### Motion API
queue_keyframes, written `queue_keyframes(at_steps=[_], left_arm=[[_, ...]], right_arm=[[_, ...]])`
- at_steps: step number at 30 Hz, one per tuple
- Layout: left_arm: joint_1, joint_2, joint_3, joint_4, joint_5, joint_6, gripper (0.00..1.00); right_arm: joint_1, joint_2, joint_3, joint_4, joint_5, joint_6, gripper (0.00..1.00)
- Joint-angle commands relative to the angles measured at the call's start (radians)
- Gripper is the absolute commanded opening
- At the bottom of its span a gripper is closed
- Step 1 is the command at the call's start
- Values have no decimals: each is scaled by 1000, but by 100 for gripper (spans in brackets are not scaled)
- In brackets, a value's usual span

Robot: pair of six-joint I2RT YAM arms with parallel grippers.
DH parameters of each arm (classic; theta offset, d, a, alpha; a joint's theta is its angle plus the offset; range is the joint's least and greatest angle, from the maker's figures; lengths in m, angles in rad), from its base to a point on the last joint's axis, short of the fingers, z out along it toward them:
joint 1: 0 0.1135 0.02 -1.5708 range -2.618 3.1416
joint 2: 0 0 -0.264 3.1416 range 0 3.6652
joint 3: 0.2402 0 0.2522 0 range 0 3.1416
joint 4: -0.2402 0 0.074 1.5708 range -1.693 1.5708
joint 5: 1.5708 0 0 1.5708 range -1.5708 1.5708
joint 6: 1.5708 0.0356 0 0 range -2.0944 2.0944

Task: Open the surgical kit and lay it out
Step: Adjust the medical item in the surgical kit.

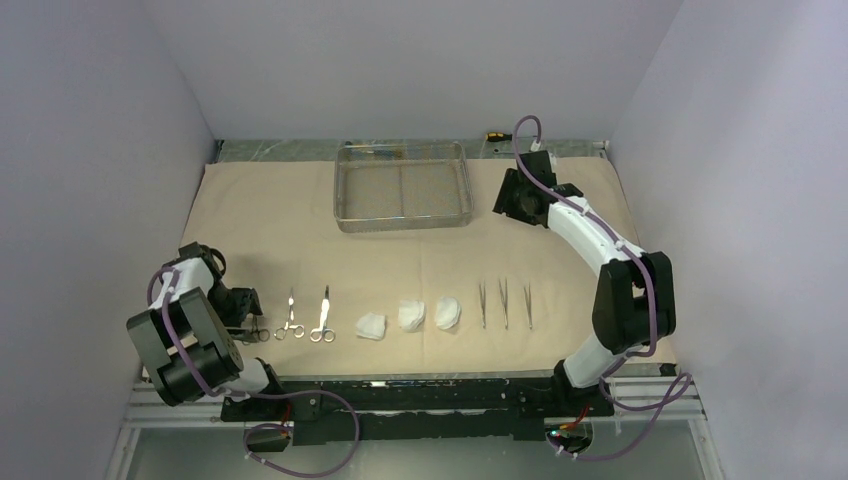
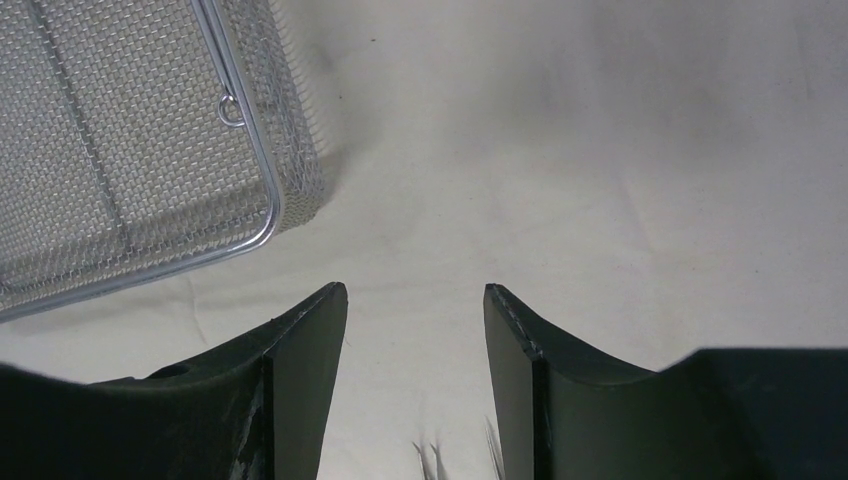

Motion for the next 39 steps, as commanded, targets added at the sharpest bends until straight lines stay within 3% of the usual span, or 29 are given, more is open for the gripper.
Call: queue_keyframes(at_steps=[1,8,21,28,35,39], left_arm=[[5,30,-13,90,-10,33,67],[5,-1,-42,204,-8,105,54],[6,72,54,304,42,221,48],[5,63,74,265,19,257,52],[5,-10,90,206,3,284,68],[-1,-20,132,184,-7,303,63]], right_arm=[[-4,14,57,1,-2,6,56],[-4,27,54,8,2,12,56],[-4,50,69,11,-3,13,55],[-4,39,61,4,2,11,55],[-4,24,43,16,-10,14,55],[-4,27,43,20,-17,20,55]])
